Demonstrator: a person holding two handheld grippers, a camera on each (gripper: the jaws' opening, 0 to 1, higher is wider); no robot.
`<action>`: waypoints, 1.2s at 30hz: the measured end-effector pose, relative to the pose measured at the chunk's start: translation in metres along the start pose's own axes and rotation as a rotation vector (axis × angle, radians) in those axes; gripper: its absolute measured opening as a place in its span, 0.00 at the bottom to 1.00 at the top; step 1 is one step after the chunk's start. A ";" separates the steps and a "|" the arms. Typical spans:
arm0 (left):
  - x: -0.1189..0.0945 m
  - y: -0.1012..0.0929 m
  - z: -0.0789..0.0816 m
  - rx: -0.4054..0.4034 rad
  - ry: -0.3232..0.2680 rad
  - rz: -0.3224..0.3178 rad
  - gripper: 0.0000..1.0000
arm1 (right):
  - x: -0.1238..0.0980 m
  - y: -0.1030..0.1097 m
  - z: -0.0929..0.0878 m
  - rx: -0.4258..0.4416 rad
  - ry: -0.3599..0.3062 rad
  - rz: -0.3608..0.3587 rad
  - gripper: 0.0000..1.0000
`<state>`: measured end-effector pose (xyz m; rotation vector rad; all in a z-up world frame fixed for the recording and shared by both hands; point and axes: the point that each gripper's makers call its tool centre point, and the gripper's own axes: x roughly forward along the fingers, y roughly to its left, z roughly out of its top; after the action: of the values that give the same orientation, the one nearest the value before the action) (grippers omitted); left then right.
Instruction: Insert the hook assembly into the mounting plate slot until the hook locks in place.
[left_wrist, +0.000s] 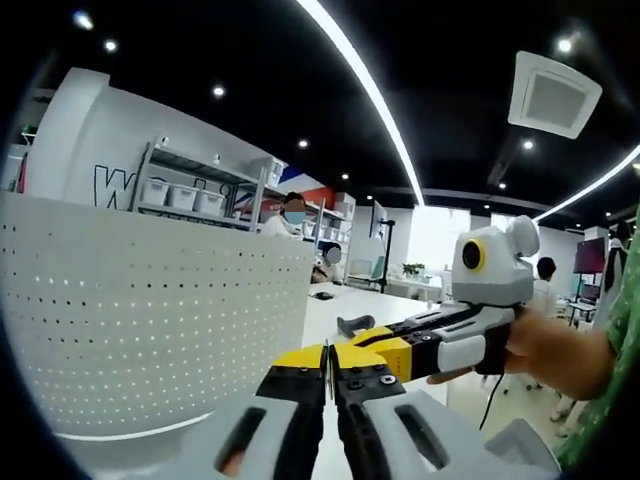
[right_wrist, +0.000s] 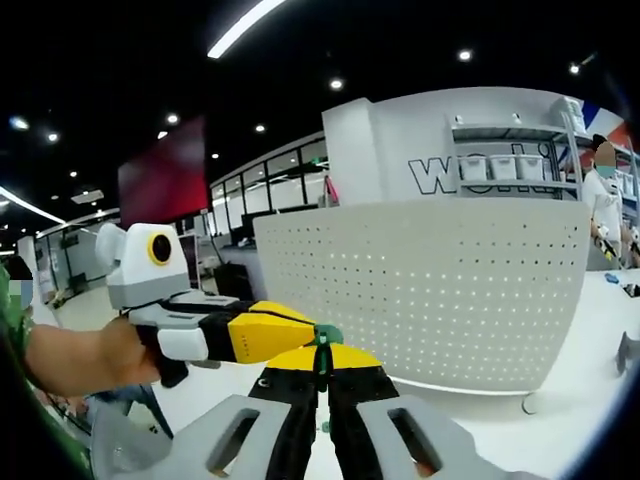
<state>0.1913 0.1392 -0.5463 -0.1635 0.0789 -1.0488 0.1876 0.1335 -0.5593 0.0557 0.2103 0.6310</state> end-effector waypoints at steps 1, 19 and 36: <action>0.000 0.000 0.000 0.000 0.000 -0.001 0.02 | 0.000 0.000 0.000 -0.001 0.000 0.001 0.01; -0.010 0.020 -0.007 0.094 0.024 0.047 0.03 | -0.010 -0.004 0.010 -0.003 -0.009 -0.015 0.01; -0.001 0.012 -0.008 0.060 0.020 0.000 0.02 | -0.005 0.035 0.013 0.010 0.011 0.119 0.01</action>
<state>0.1999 0.1451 -0.5559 -0.0990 0.0656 -1.0520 0.1661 0.1595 -0.5419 0.0753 0.2222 0.7490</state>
